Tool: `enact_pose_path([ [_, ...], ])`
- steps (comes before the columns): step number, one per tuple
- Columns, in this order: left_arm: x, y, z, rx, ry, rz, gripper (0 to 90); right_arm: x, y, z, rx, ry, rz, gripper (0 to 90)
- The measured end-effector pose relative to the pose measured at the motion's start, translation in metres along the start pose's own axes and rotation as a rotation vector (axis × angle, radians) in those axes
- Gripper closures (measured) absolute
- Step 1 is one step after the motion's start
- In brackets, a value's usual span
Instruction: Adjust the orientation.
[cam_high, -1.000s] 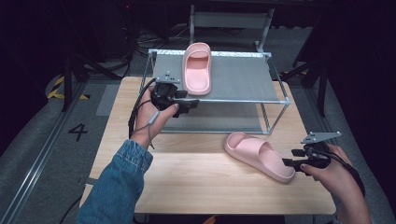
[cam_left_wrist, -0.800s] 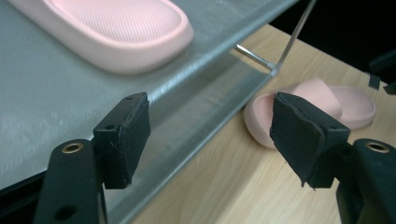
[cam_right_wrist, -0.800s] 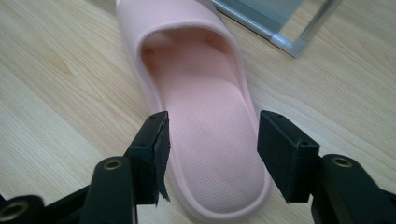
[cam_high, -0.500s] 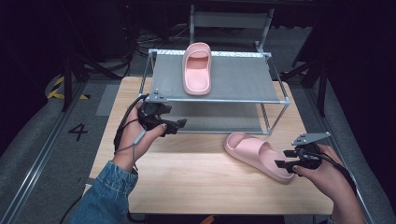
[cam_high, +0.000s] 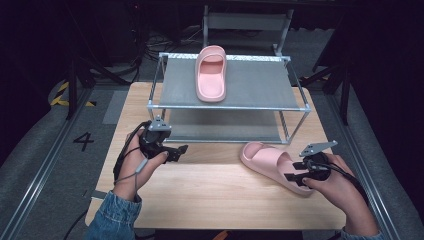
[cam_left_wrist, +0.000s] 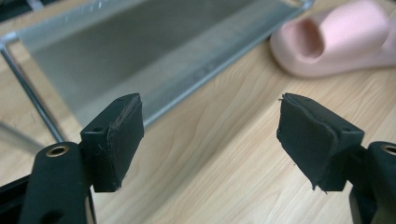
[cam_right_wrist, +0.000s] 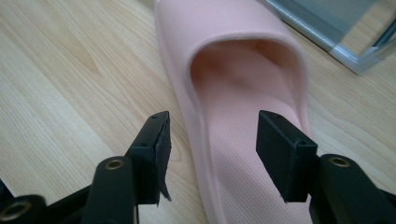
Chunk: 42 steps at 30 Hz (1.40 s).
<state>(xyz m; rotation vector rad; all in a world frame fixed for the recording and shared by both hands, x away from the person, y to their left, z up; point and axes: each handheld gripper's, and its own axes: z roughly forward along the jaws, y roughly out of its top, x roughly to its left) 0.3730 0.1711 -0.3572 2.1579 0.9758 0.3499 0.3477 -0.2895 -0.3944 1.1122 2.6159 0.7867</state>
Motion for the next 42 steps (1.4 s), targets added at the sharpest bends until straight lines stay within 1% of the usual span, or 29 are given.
enact_pose_path([
  [1,0.001,-0.003,0.001,-0.001,0.003,-0.004,23.1,0.001,0.001,0.002,0.002,0.007,-0.005,45.8],
  [3,0.004,-0.012,0.002,0.004,-0.009,-0.030,23.7,0.004,0.003,0.007,0.015,0.018,-0.015,45.9],
  [4,0.006,-0.015,0.003,0.012,-0.009,-0.030,24.1,0.005,0.004,0.010,0.023,0.021,-0.023,45.9],
  [7,0.011,-0.023,0.005,0.026,0.003,-0.047,24.4,0.007,0.006,0.016,0.033,0.023,-0.040,47.2],
  [8,0.013,-0.025,0.004,0.040,0.013,-0.043,24.4,0.008,0.007,0.018,0.030,0.021,-0.048,48.7],
  [10,0.017,-0.030,0.006,0.051,0.041,-0.053,24.4,0.010,0.010,0.022,0.026,0.015,-0.057,53.0],
  [11,0.020,-0.032,0.006,0.063,0.050,-0.037,24.3,0.011,0.012,0.025,0.025,0.012,-0.066,55.4],
  [12,0.020,-0.032,0.006,0.063,0.050,-0.037,24.2,0.012,0.013,0.027,0.026,0.014,-0.071,57.7],
  [13,0.021,-0.036,0.008,0.079,0.062,-0.051,24.2,0.012,0.013,0.030,0.028,0.011,-0.072,60.0],
  [14,0.022,-0.037,0.009,0.086,0.067,-0.051,24.1,0.013,0.014,0.033,0.031,0.011,-0.078,62.0],
  [15,0.024,-0.039,0.010,0.101,0.073,-0.037,24.1,0.013,0.015,0.035,0.031,0.010,-0.077,64.3],
  [18,0.026,-0.045,0.012,0.112,0.078,-0.043,24.0,0.015,0.017,0.043,0.030,0.003,-0.097,70.0],
  [19,0.026,-0.045,0.012,0.112,0.078,-0.043,24.0,0.015,0.017,0.043,0.030,0.003,-0.097,70.0],
  [20,0.028,-0.049,0.014,0.132,0.083,-0.033,24.0,0.016,0.019,0.045,0.035,-0.011,-0.103,74.4],
  [21,0.027,-0.052,0.015,0.135,0.085,-0.041,23.9,0.016,0.020,0.047,0.041,-0.023,-0.107,75.7],
  [22,0.028,-0.054,0.017,0.142,0.089,-0.035,24.0,0.017,0.020,0.048,0.048,-0.031,-0.120,77.2],
  [23,0.028,-0.057,0.019,0.153,0.092,-0.029,24.0,0.016,0.021,0.048,0.051,-0.034,-0.134,78.3],
  [24,0.028,-0.057,0.019,0.153,0.092,-0.029,23.9,0.015,0.021,0.048,0.054,-0.028,-0.134,78.6],
  [25,0.029,-0.062,0.022,0.172,0.095,-0.015,23.8,0.015,0.022,0.048,0.058,-0.022,-0.135,79.2],
  [26,0.029,-0.062,0.022,0.172,0.095,-0.015,23.9,0.015,0.022,0.048,0.058,-0.022,-0.135,79.2],
  [27,0.030,-0.065,0.023,0.175,0.094,-0.016,23.9,0.015,0.023,0.048,0.065,-0.022,-0.154,80.4],
  [29,0.032,-0.068,0.023,0.177,0.092,-0.017,23.9,0.016,0.024,0.048,0.067,-0.024,-0.164,81.2],
  [30,0.032,-0.070,0.023,0.176,0.089,-0.036,23.9,0.016,0.024,0.048,0.065,-0.020,-0.174,82.2],
  [31,0.034,-0.071,0.022,0.172,0.083,-0.028,23.7,0.017,0.024,0.048,0.058,-0.013,-0.186,84.0],
  [32,0.033,-0.071,0.022,0.173,0.083,-0.042,23.6,0.018,0.025,0.048,0.058,-0.007,-0.192,84.5],
  [34,0.035,-0.072,0.021,0.173,0.087,-0.043,23.5,0.020,0.027,0.046,0.060,-0.002,-0.205,84.4],
  [36,0.036,-0.074,0.020,0.174,0.081,-0.043,23.4,0.021,0.028,0.043,0.063,0.005,-0.206,84.6],
  [39,0.039,-0.075,0.019,0.175,0.089,-0.050,22.8,0.022,0.031,0.035,0.060,0.006,-0.212,84.6],
  [42,0.044,-0.075,0.020,0.170,0.097,-0.055,21.8,0.024,0.036,0.024,0.055,0.014,-0.204,84.5],
])
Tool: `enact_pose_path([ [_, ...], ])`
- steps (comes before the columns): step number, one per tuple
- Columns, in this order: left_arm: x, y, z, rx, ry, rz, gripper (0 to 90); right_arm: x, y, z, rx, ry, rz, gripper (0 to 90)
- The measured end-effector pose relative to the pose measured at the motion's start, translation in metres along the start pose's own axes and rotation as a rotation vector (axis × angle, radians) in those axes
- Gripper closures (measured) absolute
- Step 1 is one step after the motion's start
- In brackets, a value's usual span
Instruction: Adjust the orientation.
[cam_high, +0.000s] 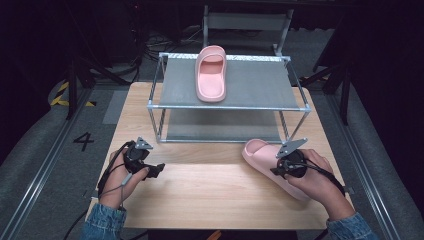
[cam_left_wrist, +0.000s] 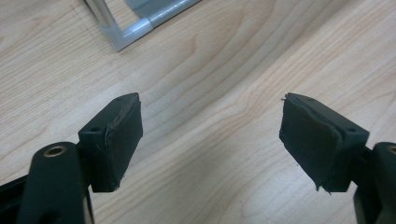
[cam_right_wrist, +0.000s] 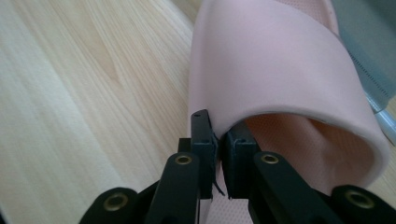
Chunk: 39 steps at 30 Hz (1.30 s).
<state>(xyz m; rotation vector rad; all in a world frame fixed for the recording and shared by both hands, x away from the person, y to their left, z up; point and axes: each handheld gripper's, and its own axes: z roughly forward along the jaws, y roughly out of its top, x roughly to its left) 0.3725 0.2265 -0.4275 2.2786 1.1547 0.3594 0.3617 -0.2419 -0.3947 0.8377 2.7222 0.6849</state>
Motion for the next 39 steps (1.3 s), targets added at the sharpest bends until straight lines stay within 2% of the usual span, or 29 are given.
enact_pose_path([
  [3,0.003,0.001,0.002,0.010,-0.003,0.012,21.3,0.001,0.004,-0.008,0.000,0.006,-0.001,84.3],
  [6,0.007,0.002,0.001,0.009,-0.019,0.012,20.6,0.004,0.014,-0.025,0.002,0.006,-0.006,82.8],
  [9,0.011,0.001,-0.002,0.005,-0.032,0.003,20.1,0.007,0.024,-0.040,0.001,0.011,-0.011,82.4],
  [13,0.015,0.000,-0.006,-0.002,-0.013,-0.012,19.6,0.011,0.038,-0.057,-0.010,0.014,-0.017,82.3],
  [16,0.018,-0.001,-0.009,-0.004,-0.028,-0.029,19.0,0.014,0.047,-0.066,-0.022,0.015,-0.016,82.2],
  [21,0.019,0.000,-0.010,-0.019,-0.035,-0.030,18.9,0.016,0.059,-0.079,-0.035,0.017,-0.021,82.0],
  [27,0.021,0.000,-0.013,-0.019,-0.062,-0.034,18.7,0.018,0.070,-0.090,-0.031,0.027,-0.017,81.1],
  [39,0.026,-0.002,-0.013,-0.009,-0.047,-0.042,18.5,0.019,0.096,-0.116,-0.058,0.025,-0.011,80.6],
])
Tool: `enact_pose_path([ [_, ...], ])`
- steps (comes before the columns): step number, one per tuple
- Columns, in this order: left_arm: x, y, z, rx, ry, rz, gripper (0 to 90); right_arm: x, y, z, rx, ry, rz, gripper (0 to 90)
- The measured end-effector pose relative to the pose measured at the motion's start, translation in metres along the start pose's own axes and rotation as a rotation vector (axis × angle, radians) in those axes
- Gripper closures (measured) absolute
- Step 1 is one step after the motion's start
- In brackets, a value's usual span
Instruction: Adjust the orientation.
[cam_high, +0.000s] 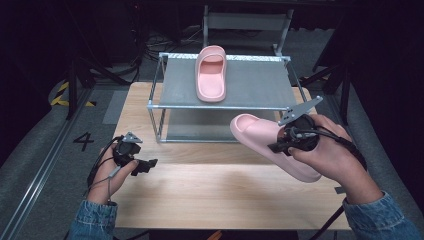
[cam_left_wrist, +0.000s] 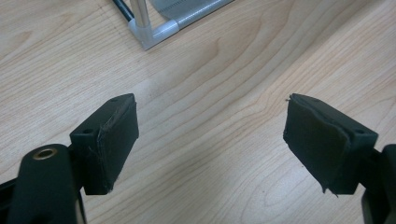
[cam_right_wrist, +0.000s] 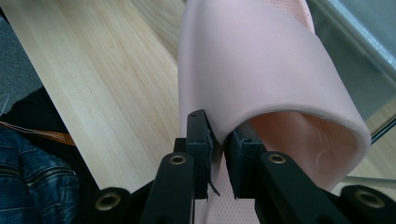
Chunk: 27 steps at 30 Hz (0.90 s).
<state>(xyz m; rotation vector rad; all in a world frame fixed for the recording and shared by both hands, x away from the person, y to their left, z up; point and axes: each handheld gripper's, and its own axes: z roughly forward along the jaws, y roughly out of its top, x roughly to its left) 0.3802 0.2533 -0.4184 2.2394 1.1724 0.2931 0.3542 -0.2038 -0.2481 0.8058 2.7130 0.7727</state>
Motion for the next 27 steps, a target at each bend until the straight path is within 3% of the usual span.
enact_pose_path([
  [10,0.002,0.001,-0.001,0.015,-0.016,0.021,18.4,-0.005,0.027,-0.010,-0.017,-0.011,0.030,80.7],
  [18,0.003,0.000,-0.002,-0.003,-0.018,0.013,18.7,-0.019,0.052,-0.010,-0.013,-0.051,0.053,80.7],
  [27,0.001,0.001,0.001,0.000,-0.032,0.042,18.6,-0.041,0.079,-0.004,0.029,-0.104,0.096,80.6],
])
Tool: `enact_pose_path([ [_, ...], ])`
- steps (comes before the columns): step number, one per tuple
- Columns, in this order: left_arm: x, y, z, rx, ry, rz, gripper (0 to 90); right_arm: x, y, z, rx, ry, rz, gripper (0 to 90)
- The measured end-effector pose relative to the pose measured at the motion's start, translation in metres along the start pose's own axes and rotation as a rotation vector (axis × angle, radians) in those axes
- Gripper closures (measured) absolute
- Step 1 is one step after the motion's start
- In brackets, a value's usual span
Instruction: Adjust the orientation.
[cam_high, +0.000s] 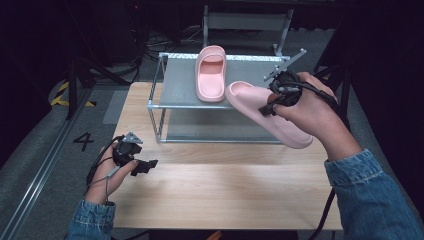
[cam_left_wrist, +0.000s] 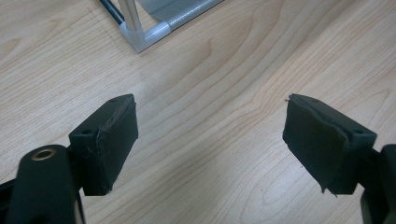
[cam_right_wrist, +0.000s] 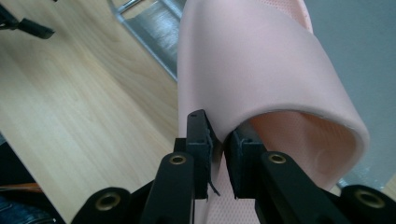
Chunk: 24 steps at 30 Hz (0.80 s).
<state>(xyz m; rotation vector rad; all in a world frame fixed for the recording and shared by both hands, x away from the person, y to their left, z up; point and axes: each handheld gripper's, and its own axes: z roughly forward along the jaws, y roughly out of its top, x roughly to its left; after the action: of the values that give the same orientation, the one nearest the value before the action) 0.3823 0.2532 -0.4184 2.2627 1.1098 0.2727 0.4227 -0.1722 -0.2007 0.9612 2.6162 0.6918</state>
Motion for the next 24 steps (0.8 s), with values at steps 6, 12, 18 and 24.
enact_pose_path([
  [6,0.000,-0.001,0.000,0.002,-0.002,-0.010,18.6,-0.016,0.013,0.006,0.015,-0.019,0.042,80.7],
  [12,0.002,-0.001,0.002,-0.003,-0.005,-0.009,18.8,-0.035,0.031,0.018,0.039,-0.036,0.093,80.7],
  [18,0.005,-0.002,0.001,-0.004,-0.011,-0.017,18.9,-0.050,0.045,0.036,0.076,-0.067,0.125,80.7],
  [24,0.008,-0.004,0.001,-0.008,-0.014,-0.028,19.2,-0.059,0.049,0.052,0.087,-0.063,0.155,80.5],
])
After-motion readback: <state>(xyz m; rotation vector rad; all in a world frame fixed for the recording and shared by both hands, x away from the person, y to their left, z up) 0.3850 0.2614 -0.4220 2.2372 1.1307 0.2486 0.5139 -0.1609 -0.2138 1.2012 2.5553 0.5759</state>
